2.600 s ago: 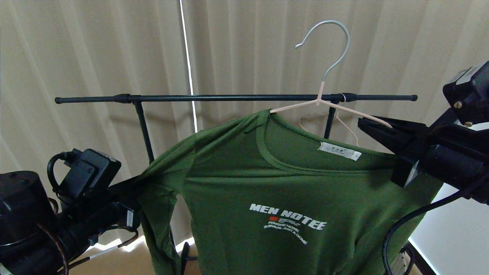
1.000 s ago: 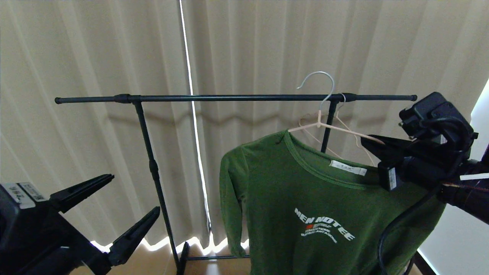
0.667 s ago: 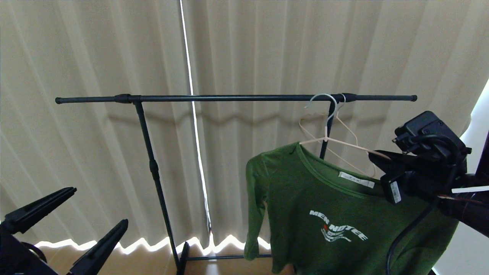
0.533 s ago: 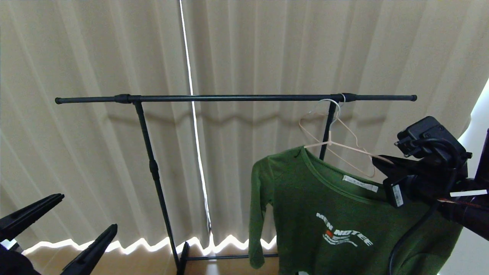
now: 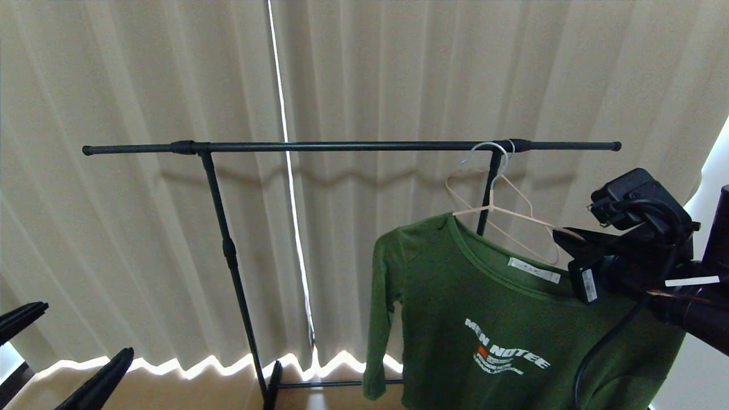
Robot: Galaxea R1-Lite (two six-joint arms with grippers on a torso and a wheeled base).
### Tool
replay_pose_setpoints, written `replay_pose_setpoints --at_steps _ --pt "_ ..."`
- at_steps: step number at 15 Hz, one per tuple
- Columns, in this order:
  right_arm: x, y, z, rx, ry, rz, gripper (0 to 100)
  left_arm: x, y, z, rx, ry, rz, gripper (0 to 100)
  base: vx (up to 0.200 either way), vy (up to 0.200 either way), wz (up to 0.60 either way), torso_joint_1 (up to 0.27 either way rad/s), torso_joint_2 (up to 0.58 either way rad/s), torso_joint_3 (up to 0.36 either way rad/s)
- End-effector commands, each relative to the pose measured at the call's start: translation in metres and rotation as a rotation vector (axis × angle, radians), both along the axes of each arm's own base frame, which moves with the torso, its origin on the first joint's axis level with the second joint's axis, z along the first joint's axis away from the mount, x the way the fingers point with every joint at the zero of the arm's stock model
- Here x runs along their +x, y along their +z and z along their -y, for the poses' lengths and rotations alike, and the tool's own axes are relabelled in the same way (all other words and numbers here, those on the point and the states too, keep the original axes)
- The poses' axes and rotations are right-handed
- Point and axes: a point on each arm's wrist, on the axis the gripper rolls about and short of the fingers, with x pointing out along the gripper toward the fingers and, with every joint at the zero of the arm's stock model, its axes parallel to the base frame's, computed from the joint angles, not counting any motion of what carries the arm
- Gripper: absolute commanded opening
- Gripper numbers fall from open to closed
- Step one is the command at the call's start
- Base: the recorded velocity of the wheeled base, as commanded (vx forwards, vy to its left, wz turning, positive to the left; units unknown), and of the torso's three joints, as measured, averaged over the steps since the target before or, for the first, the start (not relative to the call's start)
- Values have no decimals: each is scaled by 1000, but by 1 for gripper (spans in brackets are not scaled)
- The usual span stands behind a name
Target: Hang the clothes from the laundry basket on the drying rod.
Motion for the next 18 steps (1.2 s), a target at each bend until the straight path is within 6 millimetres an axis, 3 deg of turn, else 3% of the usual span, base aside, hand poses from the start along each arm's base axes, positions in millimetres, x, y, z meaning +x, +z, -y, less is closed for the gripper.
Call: replay_pose_setpoints --at_steps 1,16,18 --pt "3 -1 -2 3 -1 -6 0 -12 11 -4 -22 -1 65 100 0 0 0 0 0 0" --pt "7 -7 -4 -3 -3 -29 0 -14 7 -5 -18 -1 52 100 200 0 0 3 3 3" --pt "8 -8 -4 3 -8 -36 0 -15 5 -5 -10 0 30 100 0 0 0 0 0 0"
